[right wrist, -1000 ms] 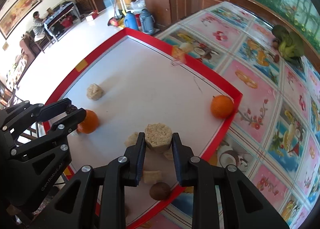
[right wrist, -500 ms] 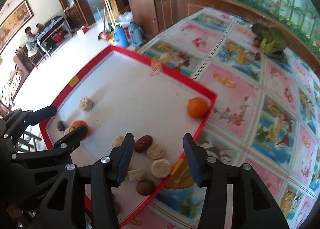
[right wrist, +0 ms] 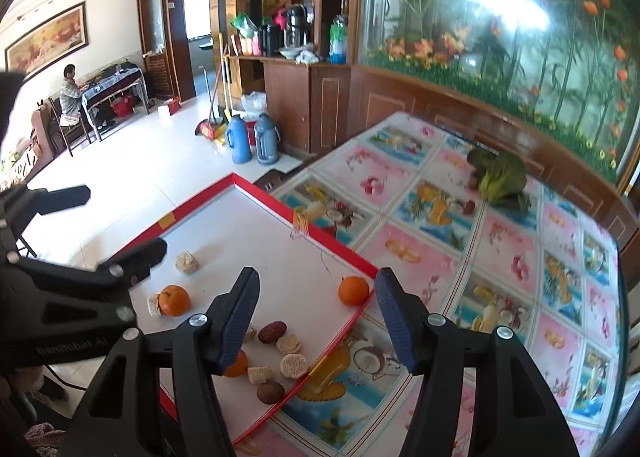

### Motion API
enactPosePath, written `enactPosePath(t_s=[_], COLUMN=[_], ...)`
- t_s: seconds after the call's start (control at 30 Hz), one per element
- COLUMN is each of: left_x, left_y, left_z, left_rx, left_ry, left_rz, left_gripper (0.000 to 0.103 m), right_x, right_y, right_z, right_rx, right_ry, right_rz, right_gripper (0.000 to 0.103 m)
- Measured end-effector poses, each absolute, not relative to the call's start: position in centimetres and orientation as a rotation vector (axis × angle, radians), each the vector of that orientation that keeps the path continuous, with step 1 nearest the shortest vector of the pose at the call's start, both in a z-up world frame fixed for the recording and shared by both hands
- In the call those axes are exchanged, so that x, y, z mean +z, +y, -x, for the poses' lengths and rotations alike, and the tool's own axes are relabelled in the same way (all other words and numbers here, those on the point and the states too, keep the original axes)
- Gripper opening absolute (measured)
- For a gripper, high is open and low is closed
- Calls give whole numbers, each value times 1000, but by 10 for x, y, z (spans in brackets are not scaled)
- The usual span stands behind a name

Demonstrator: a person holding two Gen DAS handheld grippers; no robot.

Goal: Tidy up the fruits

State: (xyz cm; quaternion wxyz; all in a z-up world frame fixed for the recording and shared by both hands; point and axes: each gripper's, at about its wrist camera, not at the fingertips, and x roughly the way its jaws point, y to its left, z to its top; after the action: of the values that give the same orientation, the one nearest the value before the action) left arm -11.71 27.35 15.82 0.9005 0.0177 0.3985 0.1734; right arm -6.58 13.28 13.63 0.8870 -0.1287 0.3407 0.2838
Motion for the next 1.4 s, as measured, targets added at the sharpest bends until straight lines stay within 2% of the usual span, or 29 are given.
enactPosePath(t_s=[0.13,0.67,0.9,1.4], left_x=[175,182,191,200], left_y=[276,289,303,305], left_z=[127,131,132,130], left_rx=[372,442,467,449], left_ry=[780,778,760,768], left_rz=[-8,43,103,147], left_gripper=[103,103,103,103], right_x=[140,159,182,174], right_y=[133,134,124,127], right_z=[69,82,65,71], right_rx=[595,623,601,599], right_ry=[684,607,638,613], right_rz=[277,292,139,174], right_gripper=[62,62,70,70])
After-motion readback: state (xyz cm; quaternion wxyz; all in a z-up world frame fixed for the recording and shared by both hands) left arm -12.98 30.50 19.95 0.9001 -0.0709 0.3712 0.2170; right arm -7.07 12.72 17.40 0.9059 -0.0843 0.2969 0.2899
